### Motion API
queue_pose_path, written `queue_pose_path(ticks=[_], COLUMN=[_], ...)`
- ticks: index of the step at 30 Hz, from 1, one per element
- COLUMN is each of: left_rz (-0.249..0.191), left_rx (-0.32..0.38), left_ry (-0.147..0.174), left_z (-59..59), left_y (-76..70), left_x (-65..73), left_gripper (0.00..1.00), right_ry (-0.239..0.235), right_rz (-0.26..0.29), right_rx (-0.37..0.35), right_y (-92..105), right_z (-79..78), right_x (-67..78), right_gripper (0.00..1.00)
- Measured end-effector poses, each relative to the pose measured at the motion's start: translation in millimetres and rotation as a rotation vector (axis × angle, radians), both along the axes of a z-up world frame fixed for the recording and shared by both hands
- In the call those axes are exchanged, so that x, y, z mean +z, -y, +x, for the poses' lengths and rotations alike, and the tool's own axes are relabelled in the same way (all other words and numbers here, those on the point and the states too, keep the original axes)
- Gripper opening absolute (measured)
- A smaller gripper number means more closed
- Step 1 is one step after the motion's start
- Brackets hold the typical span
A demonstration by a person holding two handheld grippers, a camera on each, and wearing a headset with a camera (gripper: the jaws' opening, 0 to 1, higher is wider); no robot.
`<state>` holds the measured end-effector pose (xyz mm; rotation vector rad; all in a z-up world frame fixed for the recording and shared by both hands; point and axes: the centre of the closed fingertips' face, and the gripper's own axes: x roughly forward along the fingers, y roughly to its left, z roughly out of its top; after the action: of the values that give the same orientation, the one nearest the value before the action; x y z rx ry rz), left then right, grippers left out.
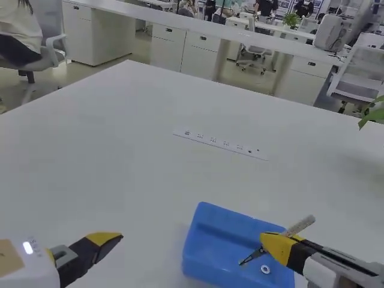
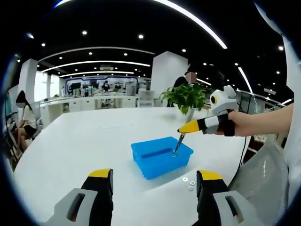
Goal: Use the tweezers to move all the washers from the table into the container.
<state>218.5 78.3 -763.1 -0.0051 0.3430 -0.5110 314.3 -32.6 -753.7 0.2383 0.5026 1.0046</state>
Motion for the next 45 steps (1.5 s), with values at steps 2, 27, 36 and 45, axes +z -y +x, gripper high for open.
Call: queue_pose_path(ticks=[2,27,36,45], left_rz=[0.001,0.001,-0.002,-0.012], left_rx=[0.0,-0.009,-0.016,-0.017], left_ry=[0.0,-0.007,-0.014,-0.012], left_z=[-0.1,-1.6,-1.4,-0.2], left_y=[0.0,0.5,1.4,1.2], left_x=[0.0,-0.7,-2.8,-3.0], left_gripper=[0.72,0.72,0.72,0.72], right_ry=[-0.005,-0.066,-0.038,0.01], right_rz=[0.003,-0.176,-0.232,-0.271], right_rx=[-0.015,-0.089,-0.065,-0.016], right_y=[2.2,16.7,18.8,15.4], right_z=[5.5,43.7,50.8,47.9], right_x=[-0.7,-56.9,-68.5,-69.5], right_gripper=[0.03,0.03,0.03,0.03])
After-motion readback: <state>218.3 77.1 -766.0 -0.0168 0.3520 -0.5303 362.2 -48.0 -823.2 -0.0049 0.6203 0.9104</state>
